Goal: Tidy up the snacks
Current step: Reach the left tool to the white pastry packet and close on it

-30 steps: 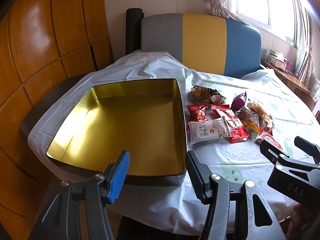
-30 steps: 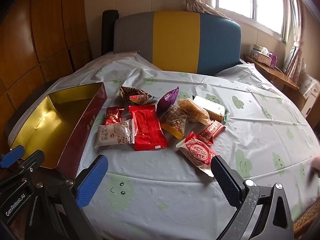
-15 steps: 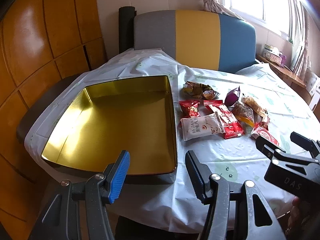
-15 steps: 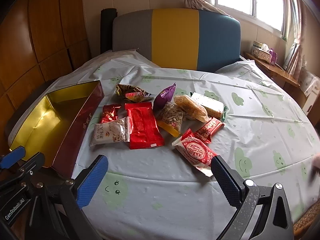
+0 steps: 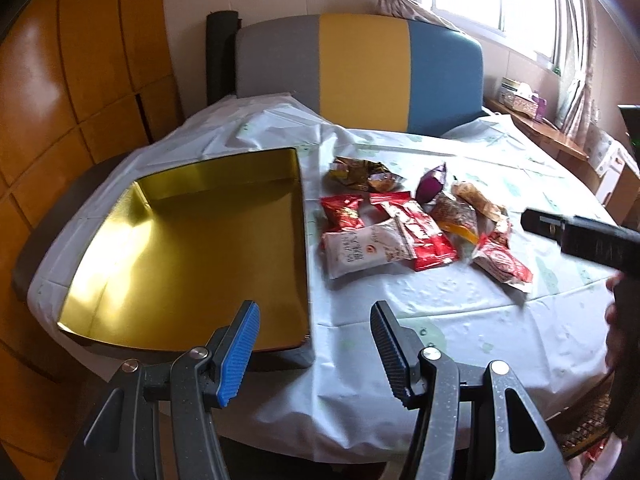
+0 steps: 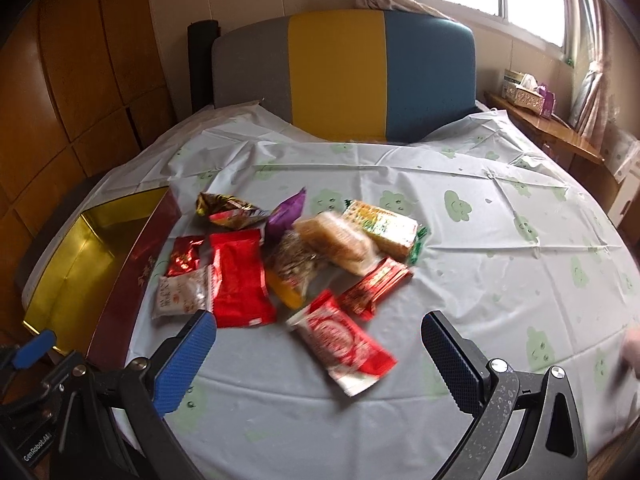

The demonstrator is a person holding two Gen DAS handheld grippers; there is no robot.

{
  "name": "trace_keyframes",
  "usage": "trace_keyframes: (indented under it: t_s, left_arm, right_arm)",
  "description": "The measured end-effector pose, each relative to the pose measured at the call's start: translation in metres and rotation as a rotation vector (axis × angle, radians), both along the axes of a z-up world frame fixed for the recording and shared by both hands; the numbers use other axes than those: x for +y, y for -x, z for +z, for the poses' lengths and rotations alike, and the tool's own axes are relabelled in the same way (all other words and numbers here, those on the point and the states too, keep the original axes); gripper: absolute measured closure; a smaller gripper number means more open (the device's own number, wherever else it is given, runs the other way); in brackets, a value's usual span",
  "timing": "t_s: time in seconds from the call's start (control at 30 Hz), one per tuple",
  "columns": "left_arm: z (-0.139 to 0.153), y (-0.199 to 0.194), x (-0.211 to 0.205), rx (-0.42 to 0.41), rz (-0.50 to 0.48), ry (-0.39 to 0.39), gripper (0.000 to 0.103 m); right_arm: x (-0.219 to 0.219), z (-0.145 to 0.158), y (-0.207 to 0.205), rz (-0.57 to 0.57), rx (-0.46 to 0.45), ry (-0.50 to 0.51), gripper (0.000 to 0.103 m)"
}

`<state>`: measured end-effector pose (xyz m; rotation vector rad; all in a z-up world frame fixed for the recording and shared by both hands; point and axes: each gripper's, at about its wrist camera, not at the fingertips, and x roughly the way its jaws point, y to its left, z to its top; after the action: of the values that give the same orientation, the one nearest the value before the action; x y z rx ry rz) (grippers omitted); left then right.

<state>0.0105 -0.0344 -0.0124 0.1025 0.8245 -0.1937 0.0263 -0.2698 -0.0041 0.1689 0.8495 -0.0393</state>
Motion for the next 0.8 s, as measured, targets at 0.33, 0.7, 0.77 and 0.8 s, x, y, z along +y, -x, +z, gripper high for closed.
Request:
trace_keyframes:
  t_s: [0.33,0.7,0.77,0.8]
  left_arm:
    - [-0.006,-0.015,-0.025,0.088,-0.095,0.023,0.044]
    - [-0.006,-0.070,-0.062,0.205,-0.257,0.009,0.052]
    - [-0.008,-0.077,-0.073,0.204,-0.314,-0.053,0.052]
    - [-0.011,-0.080,-0.079,0.192,-0.351,-0.091,0.052]
  right_arm:
    - [-0.080,-0.012,-0.047,0.002,0.102,-0.036,0.001]
    - [-0.102,-0.027,-0.056,-0.020,0.145,-0.149,0.014]
    - [-0.101,-0.026,-0.057,-0.011,0.148,-0.160,0.014]
    - [-0.101,-0.026,-0.057,-0.009,0.150,-0.166,0.014]
